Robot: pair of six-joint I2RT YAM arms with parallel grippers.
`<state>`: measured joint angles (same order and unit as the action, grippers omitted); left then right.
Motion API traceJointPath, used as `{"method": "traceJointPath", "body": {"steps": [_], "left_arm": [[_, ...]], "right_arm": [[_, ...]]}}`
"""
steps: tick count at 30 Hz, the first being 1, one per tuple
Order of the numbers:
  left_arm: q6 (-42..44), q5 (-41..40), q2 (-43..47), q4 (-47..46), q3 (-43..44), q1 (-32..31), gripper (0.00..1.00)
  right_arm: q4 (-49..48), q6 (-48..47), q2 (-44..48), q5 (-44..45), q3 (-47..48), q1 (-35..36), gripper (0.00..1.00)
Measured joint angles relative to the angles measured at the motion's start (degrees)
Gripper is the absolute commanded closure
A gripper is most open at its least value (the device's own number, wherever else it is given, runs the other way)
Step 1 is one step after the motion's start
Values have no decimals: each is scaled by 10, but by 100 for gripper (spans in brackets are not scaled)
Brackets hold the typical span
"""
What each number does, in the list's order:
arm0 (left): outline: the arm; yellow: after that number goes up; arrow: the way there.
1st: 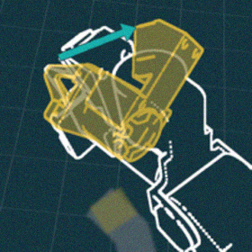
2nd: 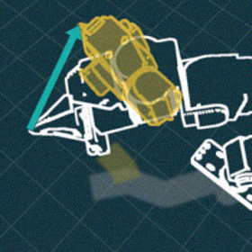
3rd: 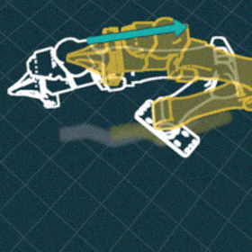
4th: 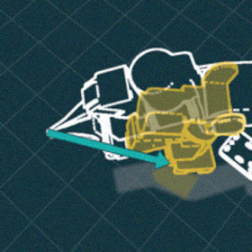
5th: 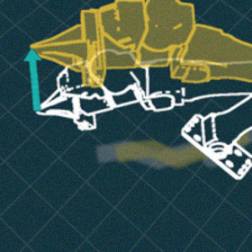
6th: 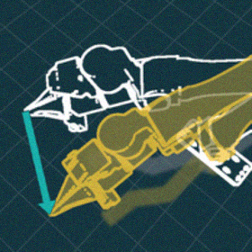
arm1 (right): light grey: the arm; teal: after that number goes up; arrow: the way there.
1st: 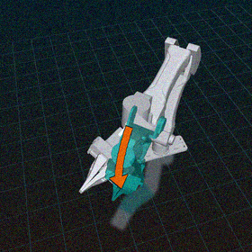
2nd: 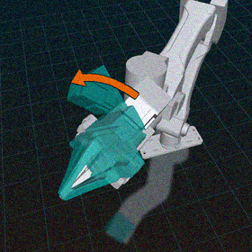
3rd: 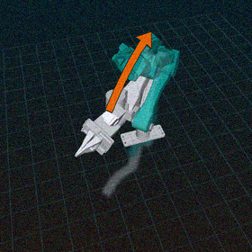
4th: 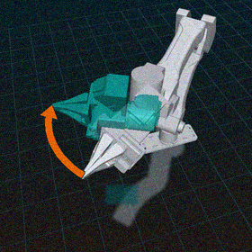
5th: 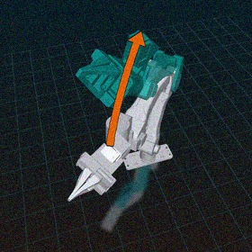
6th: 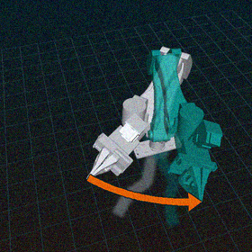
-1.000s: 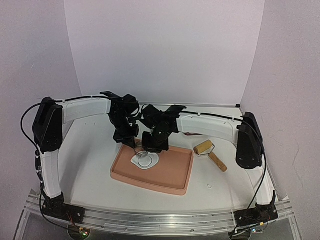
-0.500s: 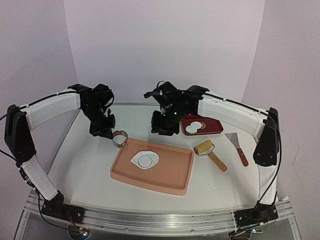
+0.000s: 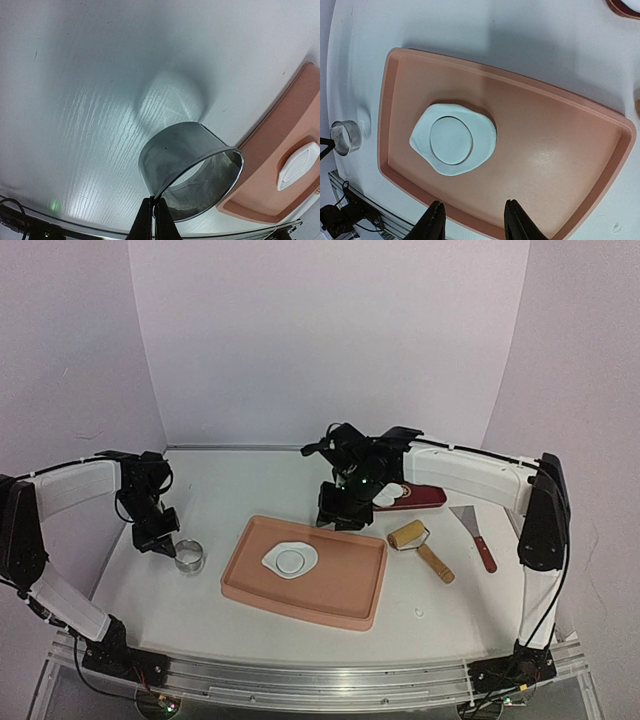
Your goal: Roll out the dumpling wrappers from the dough
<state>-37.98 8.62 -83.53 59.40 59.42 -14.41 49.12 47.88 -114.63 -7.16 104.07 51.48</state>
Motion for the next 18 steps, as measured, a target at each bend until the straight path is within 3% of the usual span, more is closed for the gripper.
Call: {"method": "traceJointPath", "body": {"steps": [13,18], "left_arm": [[-15,17,-5,-61,-68,19,84],[-23,18,-5,-70,-83,19,70]], "right_arm": [[-83,0,0,-77,-90,-16,56],[-102,-2,-2,-99,-103,-23,56]]}}
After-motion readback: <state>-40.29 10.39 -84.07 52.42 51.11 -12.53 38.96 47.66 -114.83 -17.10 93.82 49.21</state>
